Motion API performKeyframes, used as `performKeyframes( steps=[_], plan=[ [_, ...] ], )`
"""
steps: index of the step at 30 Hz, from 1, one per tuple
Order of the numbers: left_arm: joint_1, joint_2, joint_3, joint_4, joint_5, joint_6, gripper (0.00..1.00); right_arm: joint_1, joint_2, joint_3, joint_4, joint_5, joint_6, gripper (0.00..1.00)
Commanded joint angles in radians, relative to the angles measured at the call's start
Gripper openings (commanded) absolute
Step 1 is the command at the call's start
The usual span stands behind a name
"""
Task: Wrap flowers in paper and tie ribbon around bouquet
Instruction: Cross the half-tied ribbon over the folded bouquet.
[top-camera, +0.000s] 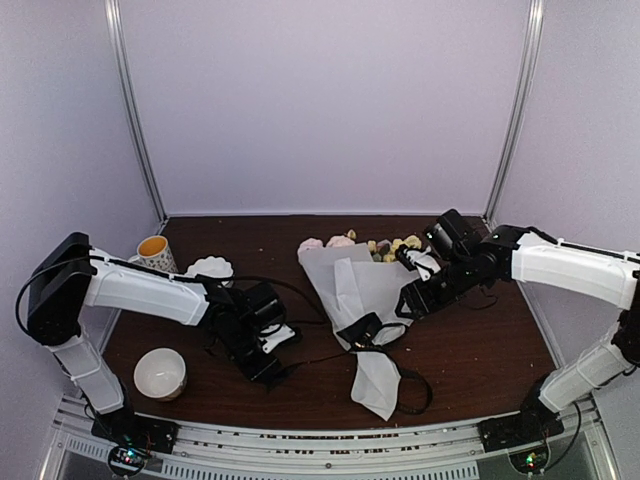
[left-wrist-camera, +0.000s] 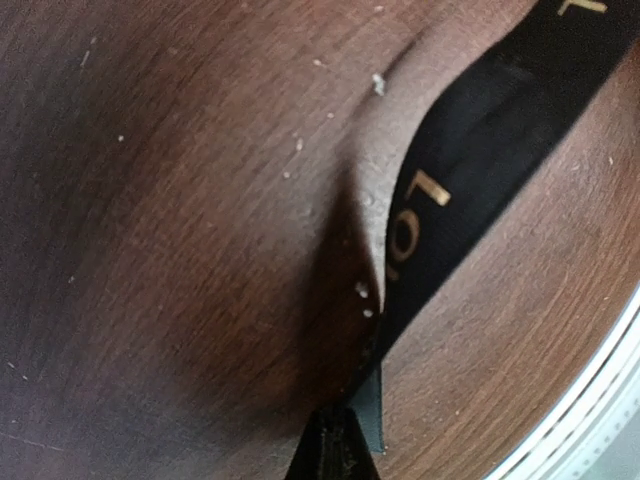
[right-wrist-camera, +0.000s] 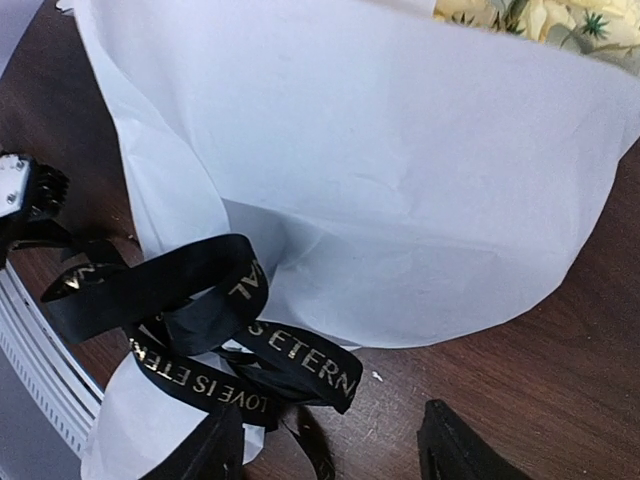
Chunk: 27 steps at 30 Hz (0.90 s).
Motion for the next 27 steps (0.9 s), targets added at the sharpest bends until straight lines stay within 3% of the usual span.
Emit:
performKeyframes(
  steps=[1, 6, 8, 13, 16, 18, 21, 27],
  plan=[
    [0.04, 0.063, -0.058, -0.076, 0.05, -0.039, 0.0, -0.007, 0.035, -0.052, 0.058, -0.044, 0.011, 0.61],
    [0.044, 0.09, -0.06, -0.031, 0.04, -0.03, 0.0, -0.007, 0.079, -0.08, 0.092, -0.057, 0.004, 0.59],
    [0.047, 0.094, -0.065, -0.006, 0.02, -0.046, 0.0, -0.007, 0.097, -0.088, 0.099, -0.049, -0.002, 0.51],
    [0.044, -0.007, -0.051, 0.027, -0.056, -0.017, 0.49, -0.006, 0.129, -0.091, 0.101, -0.051, -0.011, 0.2],
    [0.04, -0.168, -0.059, 0.104, -0.06, 0.064, 0.63, -0.008, 0.127, -0.097, 0.107, -0.077, -0.011, 0.09],
    [0.036, -0.24, -0.05, 0.149, -0.049, 0.148, 0.68, -0.008, 0.116, -0.102, 0.113, -0.089, -0.011, 0.01],
    [0.022, -0.271, 0.013, 0.189, -0.015, 0.268, 0.7, -0.007, 0.091, -0.107, 0.119, -0.11, -0.007, 0.0],
    [-0.007, -0.119, 0.222, 0.317, 0.052, 0.35, 0.73, 0.035, 0.016, -0.124, 0.106, -0.193, -0.015, 0.0]
  ],
)
